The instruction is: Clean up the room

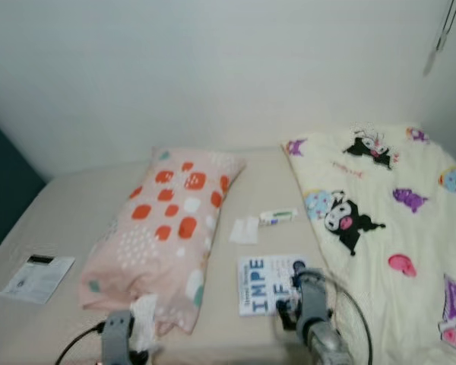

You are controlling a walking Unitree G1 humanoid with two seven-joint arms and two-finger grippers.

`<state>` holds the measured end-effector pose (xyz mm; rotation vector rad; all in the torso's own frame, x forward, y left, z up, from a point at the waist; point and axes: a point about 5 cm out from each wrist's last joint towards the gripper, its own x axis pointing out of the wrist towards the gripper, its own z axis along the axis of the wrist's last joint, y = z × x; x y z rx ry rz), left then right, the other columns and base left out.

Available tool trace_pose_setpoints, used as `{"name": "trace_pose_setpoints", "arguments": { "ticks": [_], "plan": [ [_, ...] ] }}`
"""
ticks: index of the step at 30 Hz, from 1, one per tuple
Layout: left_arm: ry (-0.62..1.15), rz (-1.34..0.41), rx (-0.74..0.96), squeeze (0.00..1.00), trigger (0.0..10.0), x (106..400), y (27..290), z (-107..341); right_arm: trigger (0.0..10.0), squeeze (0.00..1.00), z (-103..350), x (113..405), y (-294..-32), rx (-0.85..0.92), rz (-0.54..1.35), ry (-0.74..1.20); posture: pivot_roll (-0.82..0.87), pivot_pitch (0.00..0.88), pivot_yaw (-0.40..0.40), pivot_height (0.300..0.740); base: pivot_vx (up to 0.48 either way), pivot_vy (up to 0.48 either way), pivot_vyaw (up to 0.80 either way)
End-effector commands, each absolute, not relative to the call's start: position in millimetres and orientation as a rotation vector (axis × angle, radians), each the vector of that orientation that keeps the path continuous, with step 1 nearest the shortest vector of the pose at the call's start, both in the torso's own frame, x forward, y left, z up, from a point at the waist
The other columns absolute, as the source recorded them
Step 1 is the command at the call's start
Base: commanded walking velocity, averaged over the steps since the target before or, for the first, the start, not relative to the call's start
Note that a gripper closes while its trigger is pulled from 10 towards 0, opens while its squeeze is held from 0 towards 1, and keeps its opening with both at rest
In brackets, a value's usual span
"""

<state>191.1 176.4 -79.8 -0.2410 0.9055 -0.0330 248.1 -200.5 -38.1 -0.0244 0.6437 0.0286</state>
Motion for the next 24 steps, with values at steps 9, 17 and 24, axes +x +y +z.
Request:
{"name": "trace_pose_setpoints", "arguments": {
  "ticks": [9, 17, 24],
  "plan": [
    [0.924, -0.022, -0.225, 0.00, 10.0, 186, 185, -81, 10.0, 0.00, -40, 249, -197, -0.015, -0.035, 0.661, -0.13, 0.058, 0.115, 0.740, 0.000, 0.000, 0.00],
    [0.925, -0.024, -0.226, 0.00, 10.0, 186, 183, -82, 10.0, 0.00, -37, 251, -200, -0.012, -0.046, 0.642, -0.14, 0.062, 0.113, 0.740, 0.000, -0.347, 0.00],
    [0.920, 0.005, -0.239, 0.00, 10.0, 186, 184, -82, 10.0, 0.00, -36, 253, -200, -0.014, -0.046, 0.639, -0.13, 0.059, 0.109, 0.740, 0.000, -0.084, 0.00]
  ]
}}
